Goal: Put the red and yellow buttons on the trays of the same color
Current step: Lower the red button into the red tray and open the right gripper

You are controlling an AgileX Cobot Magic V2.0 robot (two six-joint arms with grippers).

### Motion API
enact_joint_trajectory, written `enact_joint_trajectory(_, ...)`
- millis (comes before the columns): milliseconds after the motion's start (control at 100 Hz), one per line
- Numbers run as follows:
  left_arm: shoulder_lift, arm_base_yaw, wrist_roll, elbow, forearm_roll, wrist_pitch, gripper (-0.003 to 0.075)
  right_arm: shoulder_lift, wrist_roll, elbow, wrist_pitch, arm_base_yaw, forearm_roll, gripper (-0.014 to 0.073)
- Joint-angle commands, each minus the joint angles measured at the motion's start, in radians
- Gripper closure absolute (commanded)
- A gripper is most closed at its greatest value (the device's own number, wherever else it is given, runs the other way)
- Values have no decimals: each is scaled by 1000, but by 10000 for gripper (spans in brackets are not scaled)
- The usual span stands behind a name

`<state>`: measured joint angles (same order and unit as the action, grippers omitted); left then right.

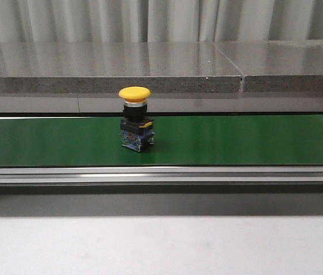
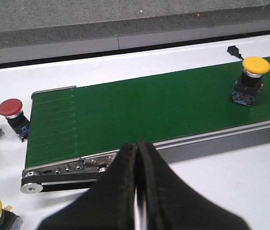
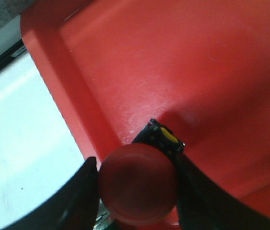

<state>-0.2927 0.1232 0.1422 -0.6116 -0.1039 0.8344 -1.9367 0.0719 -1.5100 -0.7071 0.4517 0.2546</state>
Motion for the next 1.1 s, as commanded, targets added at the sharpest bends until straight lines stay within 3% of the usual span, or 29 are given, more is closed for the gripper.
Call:
enact_joint_trajectory(0,-9,7,0,-24,-10,-70,741,37,1,-33,52,7,22,368)
enact_joint_trajectory(160,-9,7,0,-24,-10,-70,741,19,-10,-33,45,7,22,316)
enact_joint_trajectory(310,-9,7,0,-24,-10,-70,741,21,-26,-33,46,6,22,62)
enact_joint_trajectory(380,-9,7,0,-24,-10,-70,741,21,-26,-33,41,6,22,6)
enact_joint_trajectory(700,-9,7,0,-24,-10,-70,741,97,-47,-19,14,0,22,21)
enact_joint_trajectory(1090,-9,7,0,-24,-10,-70,741,342,-99,146,54,-52,18,21)
